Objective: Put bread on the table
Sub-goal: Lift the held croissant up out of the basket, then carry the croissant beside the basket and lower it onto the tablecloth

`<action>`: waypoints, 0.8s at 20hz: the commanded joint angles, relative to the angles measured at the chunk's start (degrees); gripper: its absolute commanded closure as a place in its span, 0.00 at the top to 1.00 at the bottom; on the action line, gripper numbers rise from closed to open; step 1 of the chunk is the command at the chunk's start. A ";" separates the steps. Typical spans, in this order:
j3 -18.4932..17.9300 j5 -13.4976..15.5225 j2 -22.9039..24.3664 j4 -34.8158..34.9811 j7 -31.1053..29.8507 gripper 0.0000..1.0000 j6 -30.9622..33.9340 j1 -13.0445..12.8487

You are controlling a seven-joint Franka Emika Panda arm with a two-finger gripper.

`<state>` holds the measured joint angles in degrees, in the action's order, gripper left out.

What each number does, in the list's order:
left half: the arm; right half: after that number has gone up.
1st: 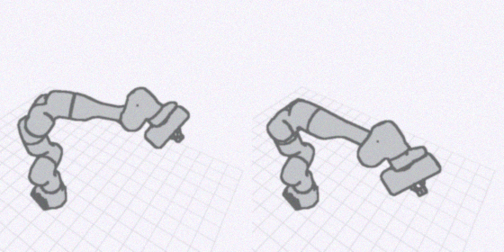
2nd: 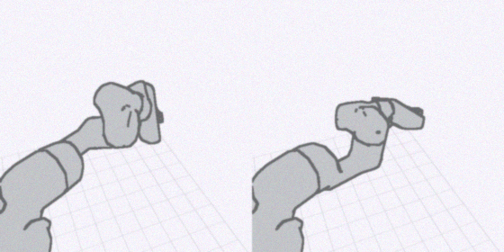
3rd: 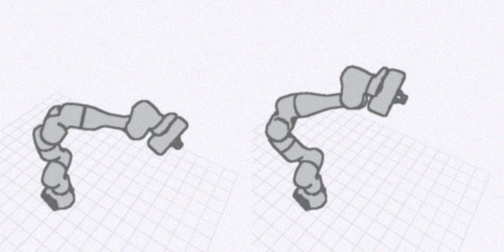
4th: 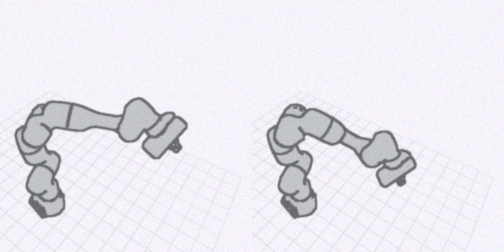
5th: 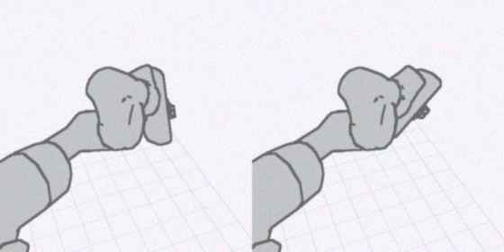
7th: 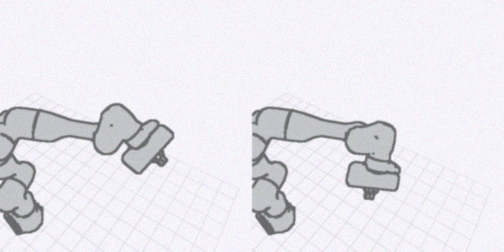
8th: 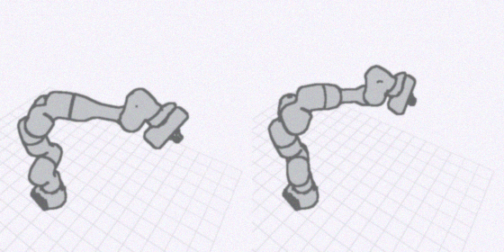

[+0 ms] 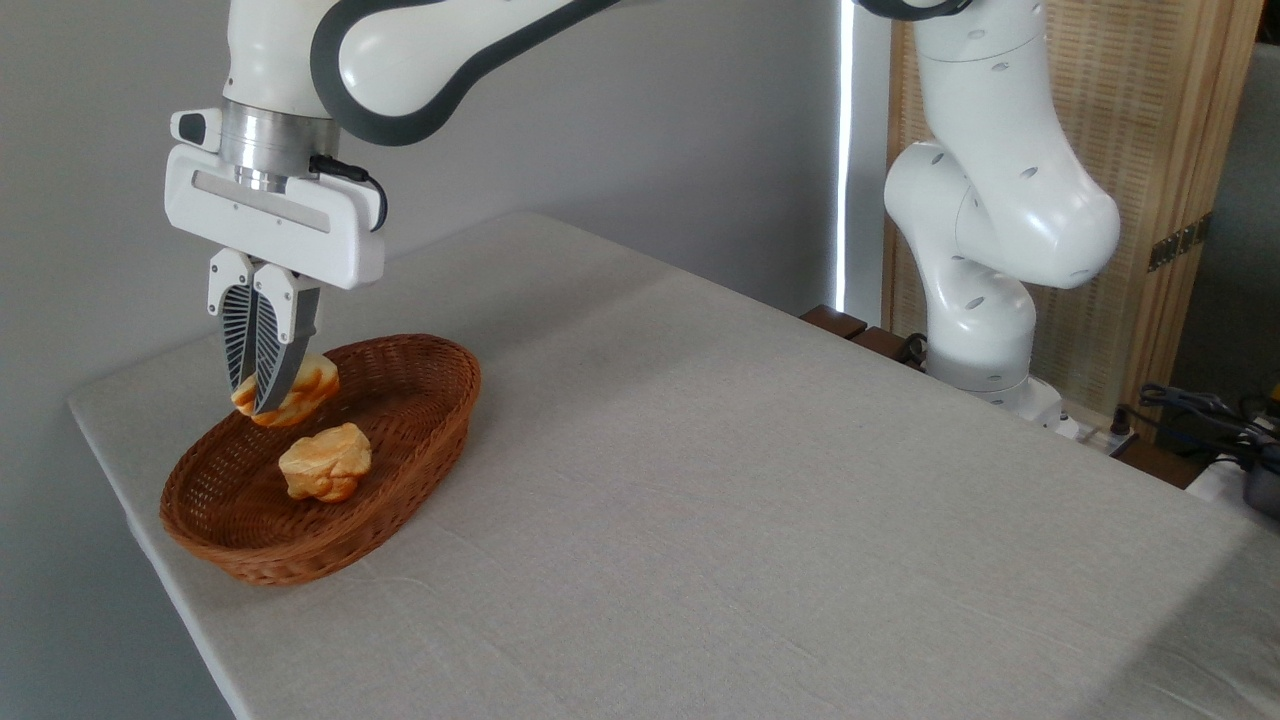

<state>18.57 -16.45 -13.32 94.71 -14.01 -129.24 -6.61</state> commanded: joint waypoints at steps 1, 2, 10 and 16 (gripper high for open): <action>-1.52 1.86 2.94 0.57 2.21 0.12 3.46 -0.16; -1.60 1.86 3.47 0.74 4.75 0.13 5.04 -0.16; -8.80 11.87 7.52 2.76 29.00 0.15 14.18 -0.24; -14.26 16.18 8.22 5.66 45.62 0.15 17.53 -0.24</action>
<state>6.54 -2.39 -6.74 97.65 24.37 -112.88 -6.44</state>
